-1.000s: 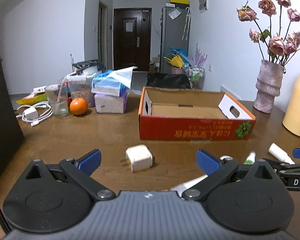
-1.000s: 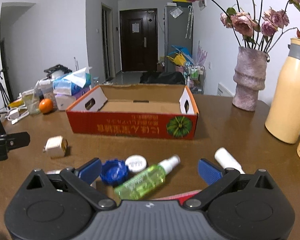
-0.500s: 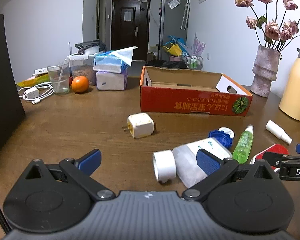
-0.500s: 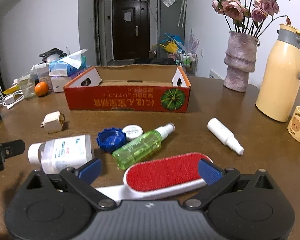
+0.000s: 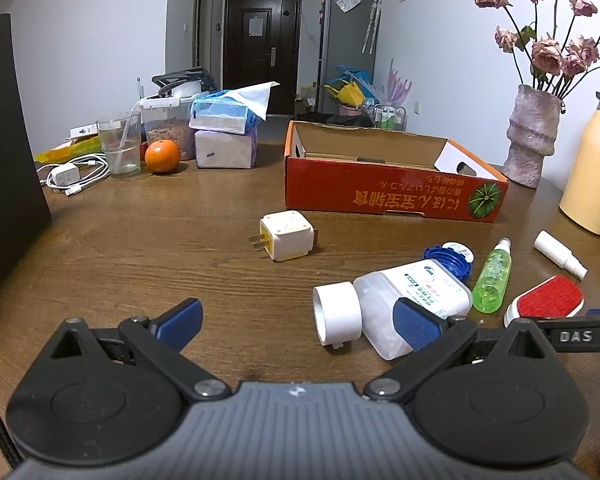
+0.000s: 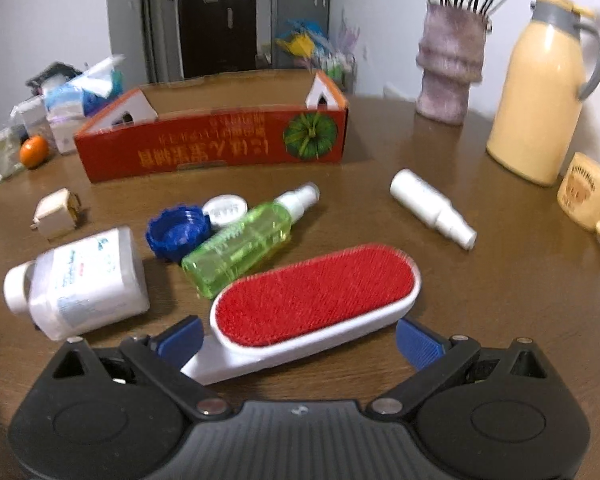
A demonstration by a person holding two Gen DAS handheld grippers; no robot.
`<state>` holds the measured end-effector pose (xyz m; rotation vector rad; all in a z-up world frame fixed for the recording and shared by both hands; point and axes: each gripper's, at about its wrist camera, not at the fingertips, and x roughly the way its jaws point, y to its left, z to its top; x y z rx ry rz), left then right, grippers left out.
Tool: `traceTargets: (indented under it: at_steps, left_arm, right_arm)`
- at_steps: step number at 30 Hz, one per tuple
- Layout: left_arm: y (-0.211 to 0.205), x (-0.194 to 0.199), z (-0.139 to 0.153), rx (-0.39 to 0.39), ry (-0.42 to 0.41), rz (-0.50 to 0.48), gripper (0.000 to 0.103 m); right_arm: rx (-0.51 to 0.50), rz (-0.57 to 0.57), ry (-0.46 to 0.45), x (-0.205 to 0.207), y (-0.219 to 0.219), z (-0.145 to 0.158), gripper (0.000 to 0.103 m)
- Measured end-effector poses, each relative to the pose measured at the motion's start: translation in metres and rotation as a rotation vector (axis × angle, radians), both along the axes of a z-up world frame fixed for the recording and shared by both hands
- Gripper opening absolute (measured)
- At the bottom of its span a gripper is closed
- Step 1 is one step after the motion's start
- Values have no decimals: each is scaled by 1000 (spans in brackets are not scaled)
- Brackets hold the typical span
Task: Organize rigid objects
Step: 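Grasp the red-and-white lint brush handle with the right tool while the left tool approaches the white roll, then close the left tool on the white roll while the right tool holds the lint brush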
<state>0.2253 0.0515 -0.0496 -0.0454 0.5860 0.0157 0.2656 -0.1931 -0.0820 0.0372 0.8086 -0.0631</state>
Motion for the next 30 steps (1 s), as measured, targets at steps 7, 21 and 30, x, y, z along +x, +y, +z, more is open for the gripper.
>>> traceTargets:
  at_steps: [7,21,30]
  left_arm:
    - [1,4,-4,3,16,7,103]
    - [-1,17,-14,35,56,31,103]
    - [-7,27,-21,69,74,49,95]
  right_arm:
    - [-29,34,15,15,-5,-17,101]
    - [10,182,-114,14,-31,-18,55]
    - [77,153,-212,3,-44,-11,55]
